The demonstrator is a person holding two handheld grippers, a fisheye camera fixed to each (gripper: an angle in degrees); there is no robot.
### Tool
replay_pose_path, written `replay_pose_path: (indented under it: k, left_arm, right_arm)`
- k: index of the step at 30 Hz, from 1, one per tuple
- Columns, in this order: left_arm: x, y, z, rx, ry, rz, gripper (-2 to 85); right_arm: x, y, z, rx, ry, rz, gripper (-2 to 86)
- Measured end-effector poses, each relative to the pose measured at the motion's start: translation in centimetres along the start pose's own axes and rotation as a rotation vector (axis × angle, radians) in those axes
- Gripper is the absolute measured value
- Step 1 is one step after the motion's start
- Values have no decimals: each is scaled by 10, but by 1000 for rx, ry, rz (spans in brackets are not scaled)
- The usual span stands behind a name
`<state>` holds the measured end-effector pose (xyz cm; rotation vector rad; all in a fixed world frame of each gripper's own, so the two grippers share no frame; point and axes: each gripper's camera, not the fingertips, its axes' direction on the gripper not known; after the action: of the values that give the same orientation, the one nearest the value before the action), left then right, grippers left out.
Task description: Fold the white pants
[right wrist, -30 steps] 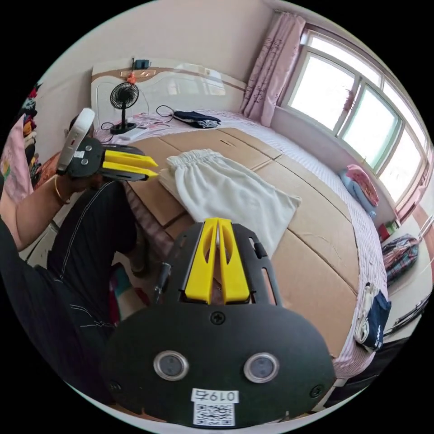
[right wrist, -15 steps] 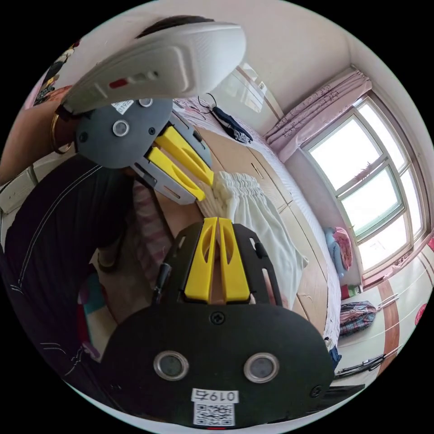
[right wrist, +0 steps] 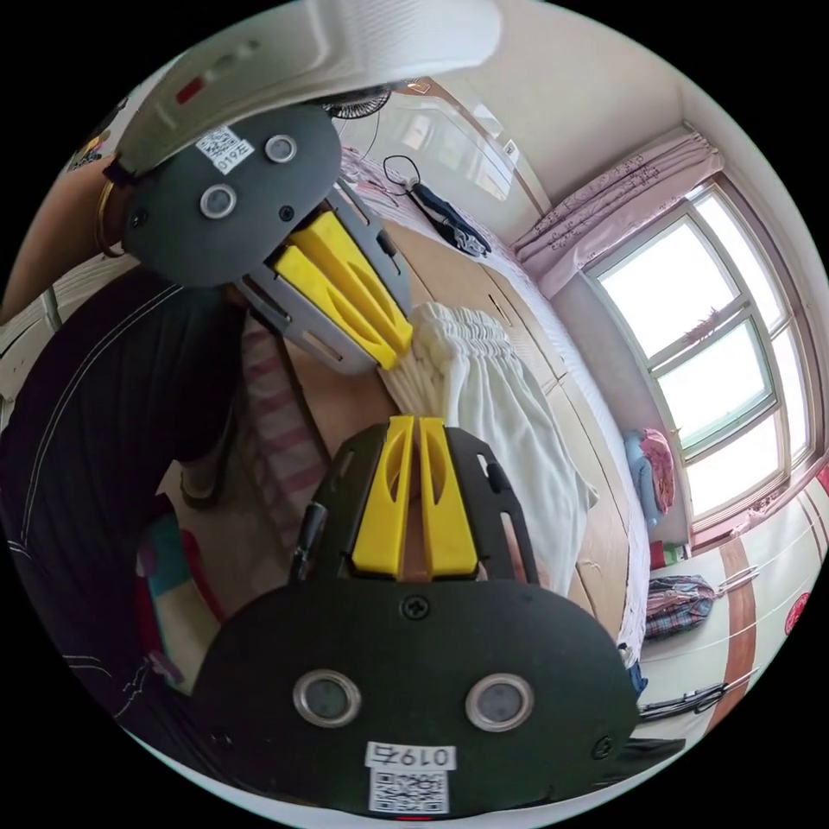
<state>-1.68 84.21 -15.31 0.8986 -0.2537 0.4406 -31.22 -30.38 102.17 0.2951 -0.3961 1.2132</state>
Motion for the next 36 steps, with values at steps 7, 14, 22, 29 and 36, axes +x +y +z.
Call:
replay_pose_path:
  k: [7, 14, 22, 29, 36]
  left_arm:
    - [-10, -6, -5, 37, 80, -59, 8]
    - [-6, -16, -9, 49, 68, -30, 7]
    - [-5, -23, -10, 63, 75, -22, 5]
    - [-3, -32, -9, 62, 77, -20, 5]
    - [1, -44, -10, 68, 71, -10, 5]
  right_arm:
    - [-5, 1, 62, 4, 8, -36, -7]
    - [-8, -10, 88, 9, 23, -40, 11]
    - [-28, -39, 81, 8, 125, -111, 44]
    - [-30, -93, 49, -11, 154, -115, 2]
    - [-20, -155, -14, -29, 72, -98, -9]
